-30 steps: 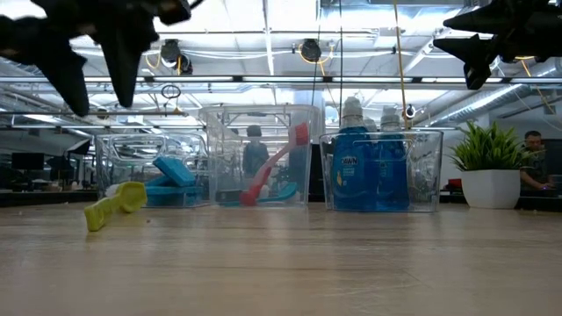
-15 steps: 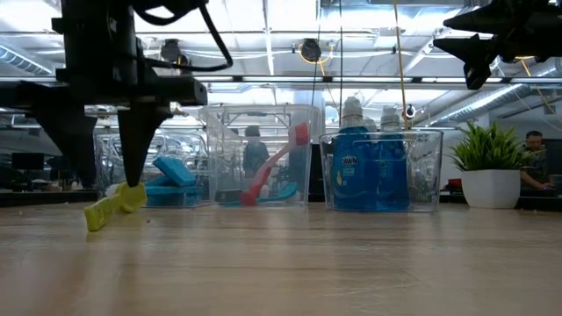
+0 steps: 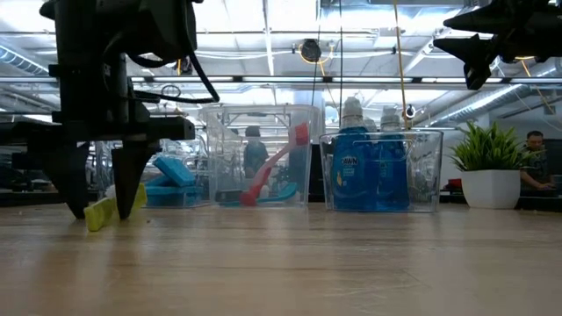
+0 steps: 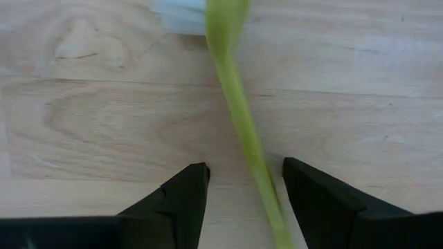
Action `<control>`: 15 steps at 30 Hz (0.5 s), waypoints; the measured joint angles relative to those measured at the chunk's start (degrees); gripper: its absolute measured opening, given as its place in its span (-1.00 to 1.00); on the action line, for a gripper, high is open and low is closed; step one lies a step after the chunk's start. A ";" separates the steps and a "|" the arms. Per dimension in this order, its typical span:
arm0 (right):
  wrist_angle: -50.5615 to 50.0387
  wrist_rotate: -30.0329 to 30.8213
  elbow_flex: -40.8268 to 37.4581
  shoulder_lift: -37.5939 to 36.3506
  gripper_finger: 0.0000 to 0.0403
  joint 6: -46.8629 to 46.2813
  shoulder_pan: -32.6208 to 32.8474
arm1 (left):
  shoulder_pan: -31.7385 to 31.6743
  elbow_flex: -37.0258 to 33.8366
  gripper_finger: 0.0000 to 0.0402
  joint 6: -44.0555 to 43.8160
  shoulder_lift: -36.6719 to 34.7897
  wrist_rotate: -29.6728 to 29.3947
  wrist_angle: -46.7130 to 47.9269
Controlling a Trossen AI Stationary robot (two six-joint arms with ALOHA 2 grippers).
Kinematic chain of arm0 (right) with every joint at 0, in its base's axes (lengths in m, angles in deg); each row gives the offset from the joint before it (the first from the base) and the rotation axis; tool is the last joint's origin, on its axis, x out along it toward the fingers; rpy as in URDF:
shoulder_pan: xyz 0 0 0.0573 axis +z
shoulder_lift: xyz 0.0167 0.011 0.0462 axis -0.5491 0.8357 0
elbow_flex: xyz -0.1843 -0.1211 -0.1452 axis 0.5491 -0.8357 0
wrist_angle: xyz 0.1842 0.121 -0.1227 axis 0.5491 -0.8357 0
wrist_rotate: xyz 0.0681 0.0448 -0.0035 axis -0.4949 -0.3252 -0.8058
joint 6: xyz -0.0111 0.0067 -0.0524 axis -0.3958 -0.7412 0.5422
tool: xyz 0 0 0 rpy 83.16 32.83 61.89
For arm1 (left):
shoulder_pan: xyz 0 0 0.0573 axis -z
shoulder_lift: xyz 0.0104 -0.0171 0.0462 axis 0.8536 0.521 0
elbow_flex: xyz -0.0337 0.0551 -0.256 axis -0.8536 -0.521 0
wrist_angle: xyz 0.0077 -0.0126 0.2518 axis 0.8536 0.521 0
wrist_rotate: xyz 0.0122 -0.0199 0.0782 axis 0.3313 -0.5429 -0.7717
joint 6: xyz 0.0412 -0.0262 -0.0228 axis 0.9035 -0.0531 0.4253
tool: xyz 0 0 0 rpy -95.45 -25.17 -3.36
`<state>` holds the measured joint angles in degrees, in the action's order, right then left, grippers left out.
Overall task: Pick & Place Kitchen Sink Supplies
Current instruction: Put the green dish brush into the middle transparent bin
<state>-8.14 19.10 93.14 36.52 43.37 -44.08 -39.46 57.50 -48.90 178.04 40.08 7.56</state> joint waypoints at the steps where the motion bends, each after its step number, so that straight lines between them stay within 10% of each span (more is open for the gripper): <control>1: 0.02 0.00 -0.01 0.02 -0.30 0.00 0.00 | -0.09 -0.24 -0.02 0.13 -0.01 0.18 -0.19; 15: -0.16 -0.13 0.01 0.00 -0.30 -0.02 -0.02 | 3.61 -0.69 -0.91 -2.44 -1.01 0.64 -1.31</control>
<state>-8.29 18.97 93.15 36.52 43.35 -44.10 -35.85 56.81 -51.34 177.03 40.72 6.25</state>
